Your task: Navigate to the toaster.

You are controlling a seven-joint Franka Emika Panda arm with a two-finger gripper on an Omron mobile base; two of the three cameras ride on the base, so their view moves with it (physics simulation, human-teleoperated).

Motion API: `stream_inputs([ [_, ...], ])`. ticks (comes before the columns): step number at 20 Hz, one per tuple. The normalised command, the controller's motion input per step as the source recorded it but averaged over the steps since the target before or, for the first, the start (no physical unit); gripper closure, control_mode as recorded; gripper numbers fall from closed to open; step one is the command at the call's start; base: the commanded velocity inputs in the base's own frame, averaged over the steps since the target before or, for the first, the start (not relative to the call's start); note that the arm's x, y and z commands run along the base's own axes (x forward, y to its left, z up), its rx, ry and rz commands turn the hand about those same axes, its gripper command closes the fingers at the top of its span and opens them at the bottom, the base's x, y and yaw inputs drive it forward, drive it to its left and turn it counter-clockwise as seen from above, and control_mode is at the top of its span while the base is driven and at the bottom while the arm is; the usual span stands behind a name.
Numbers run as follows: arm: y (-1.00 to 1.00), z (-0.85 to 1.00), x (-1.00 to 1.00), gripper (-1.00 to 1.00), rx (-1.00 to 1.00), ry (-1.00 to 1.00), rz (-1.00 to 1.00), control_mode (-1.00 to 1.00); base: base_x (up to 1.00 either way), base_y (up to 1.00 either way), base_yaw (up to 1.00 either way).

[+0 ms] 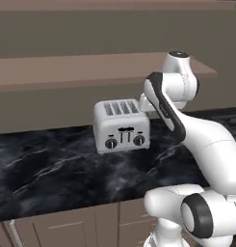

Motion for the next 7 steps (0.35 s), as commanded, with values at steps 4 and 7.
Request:
stream_inputs([
  [4,0.0,0.0,0.0,-1.0,0.0,0.0,0.0,1.0,0.04,0.27,-0.23],
  [7,0.0,0.0,0.0,-1.0,0.0,0.0,0.0,1.0,0.0,0.37,-0.13],
])
